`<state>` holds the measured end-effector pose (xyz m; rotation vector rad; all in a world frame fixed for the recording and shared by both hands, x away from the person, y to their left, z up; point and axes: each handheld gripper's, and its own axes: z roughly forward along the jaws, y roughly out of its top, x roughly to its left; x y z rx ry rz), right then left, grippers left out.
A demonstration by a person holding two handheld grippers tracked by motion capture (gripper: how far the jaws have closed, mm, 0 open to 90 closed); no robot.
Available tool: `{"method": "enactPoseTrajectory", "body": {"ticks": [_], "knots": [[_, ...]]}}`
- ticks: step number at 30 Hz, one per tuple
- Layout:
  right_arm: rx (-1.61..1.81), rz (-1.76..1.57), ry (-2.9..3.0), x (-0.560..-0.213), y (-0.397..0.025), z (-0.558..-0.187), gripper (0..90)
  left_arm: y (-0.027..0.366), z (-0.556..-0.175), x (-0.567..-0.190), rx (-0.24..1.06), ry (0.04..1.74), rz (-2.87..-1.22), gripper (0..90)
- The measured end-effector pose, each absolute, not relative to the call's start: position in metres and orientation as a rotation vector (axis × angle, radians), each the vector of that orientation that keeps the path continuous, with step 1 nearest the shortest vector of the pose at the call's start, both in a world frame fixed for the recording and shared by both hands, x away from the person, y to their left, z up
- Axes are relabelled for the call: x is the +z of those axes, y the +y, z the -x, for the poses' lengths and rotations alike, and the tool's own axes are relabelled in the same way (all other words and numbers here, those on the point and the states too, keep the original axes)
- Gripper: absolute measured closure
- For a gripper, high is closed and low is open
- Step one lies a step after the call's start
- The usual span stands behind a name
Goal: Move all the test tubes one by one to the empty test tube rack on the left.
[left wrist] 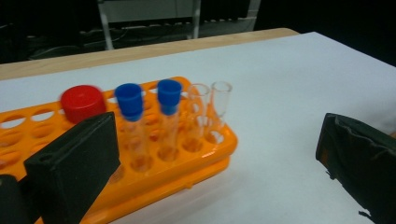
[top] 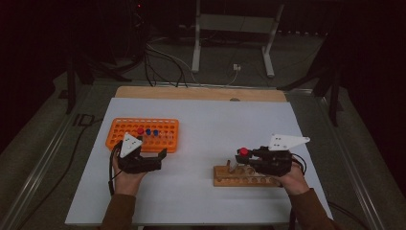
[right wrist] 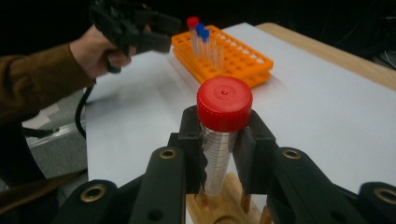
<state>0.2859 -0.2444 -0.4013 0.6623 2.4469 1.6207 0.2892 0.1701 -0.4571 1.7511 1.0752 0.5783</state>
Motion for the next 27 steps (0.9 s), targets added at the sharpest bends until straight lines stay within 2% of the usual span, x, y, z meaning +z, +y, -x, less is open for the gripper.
{"method": "enactPoseTrajectory", "body": {"ticks": [10, 27], "knots": [[1.609, -0.658, 2.408, -0.379, -0.230, -0.294, 74.3, 0.142, -0.287, -0.447, 0.551, 0.993, -1.783, 0.4], [1.518, -0.780, 2.440, -0.393, -0.185, -0.316, 74.2, 0.071, -0.285, -0.442, 0.476, 0.827, -1.848, 5.3]]}}
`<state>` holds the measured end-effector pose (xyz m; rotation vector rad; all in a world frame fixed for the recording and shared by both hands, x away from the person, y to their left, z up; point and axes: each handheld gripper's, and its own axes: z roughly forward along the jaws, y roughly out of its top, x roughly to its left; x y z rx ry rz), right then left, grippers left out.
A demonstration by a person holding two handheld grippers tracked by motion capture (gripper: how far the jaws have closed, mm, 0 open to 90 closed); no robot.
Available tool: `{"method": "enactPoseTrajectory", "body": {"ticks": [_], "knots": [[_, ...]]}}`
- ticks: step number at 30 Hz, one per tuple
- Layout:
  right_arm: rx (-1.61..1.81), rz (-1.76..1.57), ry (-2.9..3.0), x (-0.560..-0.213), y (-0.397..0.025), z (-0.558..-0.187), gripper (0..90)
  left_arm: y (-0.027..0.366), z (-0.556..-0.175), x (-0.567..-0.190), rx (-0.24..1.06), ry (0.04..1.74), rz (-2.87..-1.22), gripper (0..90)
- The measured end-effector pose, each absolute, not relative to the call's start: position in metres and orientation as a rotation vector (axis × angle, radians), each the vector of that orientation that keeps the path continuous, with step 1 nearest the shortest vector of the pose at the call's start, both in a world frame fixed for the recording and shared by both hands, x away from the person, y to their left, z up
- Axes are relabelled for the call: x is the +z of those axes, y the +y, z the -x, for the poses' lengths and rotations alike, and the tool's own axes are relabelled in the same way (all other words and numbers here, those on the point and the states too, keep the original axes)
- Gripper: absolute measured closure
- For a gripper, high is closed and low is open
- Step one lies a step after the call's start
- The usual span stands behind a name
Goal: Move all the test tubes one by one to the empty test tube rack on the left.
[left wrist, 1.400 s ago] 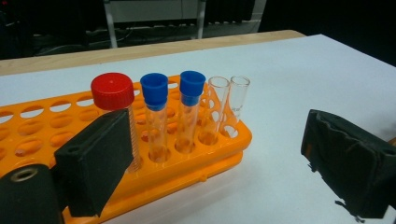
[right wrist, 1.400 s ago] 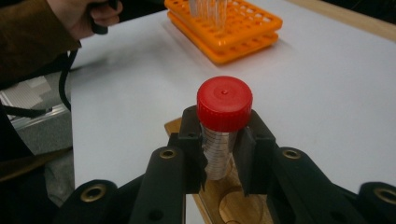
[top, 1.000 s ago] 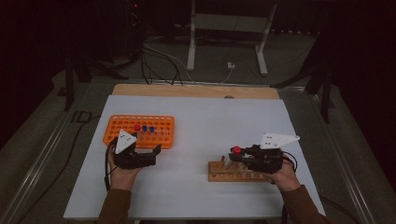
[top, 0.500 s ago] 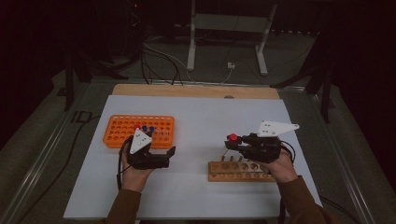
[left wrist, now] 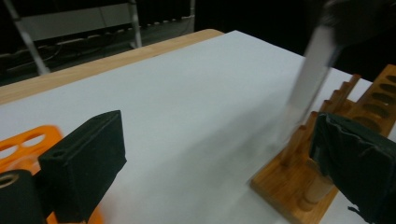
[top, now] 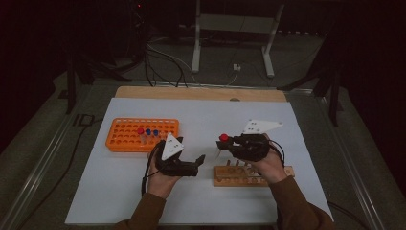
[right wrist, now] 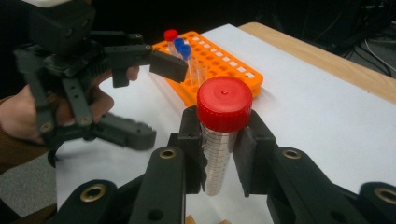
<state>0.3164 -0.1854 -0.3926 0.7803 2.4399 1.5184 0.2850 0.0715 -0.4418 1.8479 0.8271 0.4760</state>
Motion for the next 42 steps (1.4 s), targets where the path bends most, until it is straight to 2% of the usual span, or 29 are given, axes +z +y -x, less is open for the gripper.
{"method": "enactPoseTrajectory", "body": {"ticks": [7, 12, 21, 25, 31, 32, 39, 42], "knots": [[1.498, -0.792, 2.457, -0.397, -0.172, -0.318, 74.1, 0.051, -0.284, -0.441, 0.465, 0.784, -1.871, 8.2], [1.487, -0.795, 2.459, -0.398, -0.163, -0.318, 74.1, 0.042, -0.283, -0.441, 0.488, 0.778, -1.881, 19.0], [1.480, -0.800, 2.467, -0.400, -0.157, -0.319, 74.1, 0.042, -0.281, -0.441, 0.480, 0.774, -1.868, 58.0], [1.480, -0.802, 2.467, -0.401, -0.156, -0.319, 74.1, 0.041, -0.280, -0.440, 0.474, 0.770, -1.872, 67.5], [1.482, -0.807, 2.469, -0.402, -0.154, -0.319, 74.0, 0.041, -0.280, -0.441, 0.458, 0.756, -1.874, 74.5], [1.481, -0.810, 2.469, -0.401, -0.155, -0.319, 72.8, 0.042, -0.280, -0.441, 0.461, 0.758, -1.873, 74.8], [1.518, -0.793, 2.430, -0.400, -0.159, -0.319, 36.8, 0.050, -0.283, -0.442, 0.474, 0.786, -1.862, 75.1], [1.505, -0.804, 2.403, -0.401, -0.162, -0.318, 27.7, 0.056, -0.284, -0.442, 0.478, 0.801, -1.853, 75.1]]}}
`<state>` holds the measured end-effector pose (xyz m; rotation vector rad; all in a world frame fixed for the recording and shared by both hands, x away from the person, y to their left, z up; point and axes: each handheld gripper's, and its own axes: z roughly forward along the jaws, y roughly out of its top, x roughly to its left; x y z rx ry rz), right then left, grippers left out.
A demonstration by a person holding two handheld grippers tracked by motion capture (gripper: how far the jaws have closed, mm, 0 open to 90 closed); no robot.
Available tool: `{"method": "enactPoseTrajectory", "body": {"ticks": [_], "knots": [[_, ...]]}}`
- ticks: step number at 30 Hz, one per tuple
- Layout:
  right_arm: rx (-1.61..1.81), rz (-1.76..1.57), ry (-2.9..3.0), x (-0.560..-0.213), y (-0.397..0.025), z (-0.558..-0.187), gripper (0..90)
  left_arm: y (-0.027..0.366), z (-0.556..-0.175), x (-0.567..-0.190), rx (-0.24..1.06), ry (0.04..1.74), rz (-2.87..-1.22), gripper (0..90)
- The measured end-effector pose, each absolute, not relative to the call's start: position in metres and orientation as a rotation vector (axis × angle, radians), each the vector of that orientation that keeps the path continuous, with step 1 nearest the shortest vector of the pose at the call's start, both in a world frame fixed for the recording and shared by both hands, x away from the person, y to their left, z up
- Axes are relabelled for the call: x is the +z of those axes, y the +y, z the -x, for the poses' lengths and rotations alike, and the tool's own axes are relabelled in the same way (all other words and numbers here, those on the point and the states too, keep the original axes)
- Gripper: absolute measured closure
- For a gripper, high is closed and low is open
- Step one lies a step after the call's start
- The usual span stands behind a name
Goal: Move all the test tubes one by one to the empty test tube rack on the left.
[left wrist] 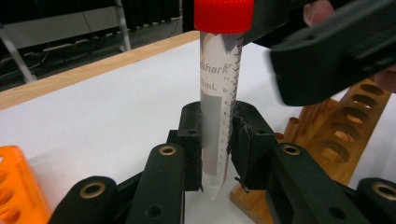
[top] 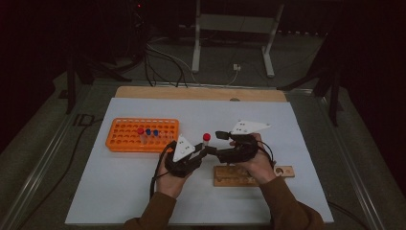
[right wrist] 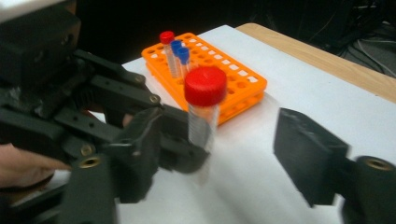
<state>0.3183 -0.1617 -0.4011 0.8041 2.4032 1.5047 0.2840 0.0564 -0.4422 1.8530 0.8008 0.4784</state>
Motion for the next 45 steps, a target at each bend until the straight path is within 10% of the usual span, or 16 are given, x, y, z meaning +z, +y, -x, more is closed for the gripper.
{"method": "enactPoseTrajectory", "body": {"ticks": [10, 45], "knots": [[1.487, -0.849, 2.343, -0.408, -0.173, -0.319, 3.0, 0.081, -0.286, -0.442, 0.484, 0.857, -1.814, 75.1], [1.469, -0.939, 2.251, -0.419, -0.211, -0.313, 0.0, 0.158, -0.286, -0.443, 0.570, 0.981, -1.748, 75.0]]}}
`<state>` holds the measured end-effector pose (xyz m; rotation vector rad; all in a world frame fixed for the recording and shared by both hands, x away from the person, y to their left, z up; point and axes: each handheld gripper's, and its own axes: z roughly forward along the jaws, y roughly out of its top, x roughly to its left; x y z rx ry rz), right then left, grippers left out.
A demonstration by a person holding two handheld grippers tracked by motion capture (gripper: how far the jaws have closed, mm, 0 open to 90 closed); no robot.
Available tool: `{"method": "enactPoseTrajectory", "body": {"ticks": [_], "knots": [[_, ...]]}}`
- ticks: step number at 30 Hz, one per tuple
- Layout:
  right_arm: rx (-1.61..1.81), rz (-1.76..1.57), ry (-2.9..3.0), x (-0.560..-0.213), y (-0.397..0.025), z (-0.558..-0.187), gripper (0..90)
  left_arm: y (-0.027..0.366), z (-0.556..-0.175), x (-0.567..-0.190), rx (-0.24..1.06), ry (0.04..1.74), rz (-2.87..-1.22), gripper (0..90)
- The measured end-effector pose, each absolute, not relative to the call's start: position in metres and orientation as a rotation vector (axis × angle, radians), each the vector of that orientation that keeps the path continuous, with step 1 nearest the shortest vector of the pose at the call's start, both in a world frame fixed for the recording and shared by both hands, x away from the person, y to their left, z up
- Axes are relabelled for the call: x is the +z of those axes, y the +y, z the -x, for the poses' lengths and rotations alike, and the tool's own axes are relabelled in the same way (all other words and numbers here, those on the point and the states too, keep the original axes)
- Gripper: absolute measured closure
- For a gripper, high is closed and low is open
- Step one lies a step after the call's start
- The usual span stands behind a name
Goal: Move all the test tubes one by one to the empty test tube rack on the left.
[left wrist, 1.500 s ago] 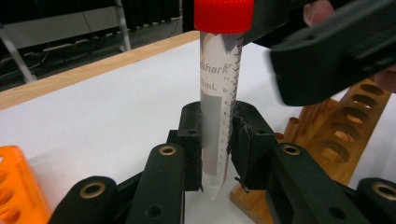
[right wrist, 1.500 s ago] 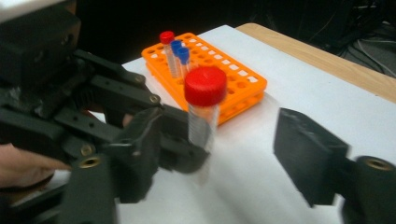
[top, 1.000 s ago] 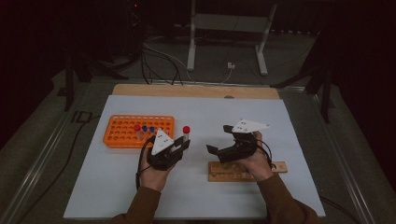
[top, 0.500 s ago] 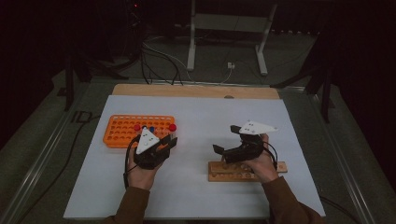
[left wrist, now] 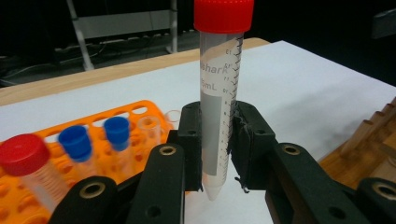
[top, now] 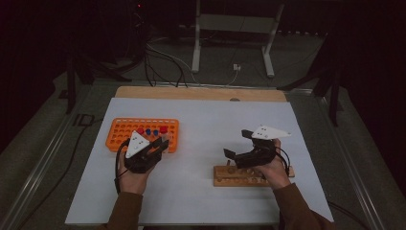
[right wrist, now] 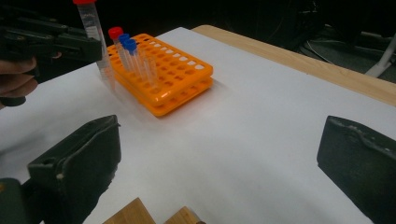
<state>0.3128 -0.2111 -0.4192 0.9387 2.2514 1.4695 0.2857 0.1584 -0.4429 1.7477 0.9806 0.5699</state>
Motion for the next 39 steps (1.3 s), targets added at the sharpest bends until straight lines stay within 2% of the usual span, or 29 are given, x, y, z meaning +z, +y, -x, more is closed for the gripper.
{"method": "enactPoseTrajectory", "body": {"ticks": [20, 39], "knots": [[1.471, -0.968, 2.237, -0.422, -0.222, -0.310, 0.0, 0.192, -0.287, -0.446, 0.635, 1.044, -1.712, 75.0], [1.479, -0.984, 2.219, -0.423, -0.229, -0.309, 0.0, 0.220, -0.294, -0.453, 0.752, 1.138, -1.663, 75.0]]}}
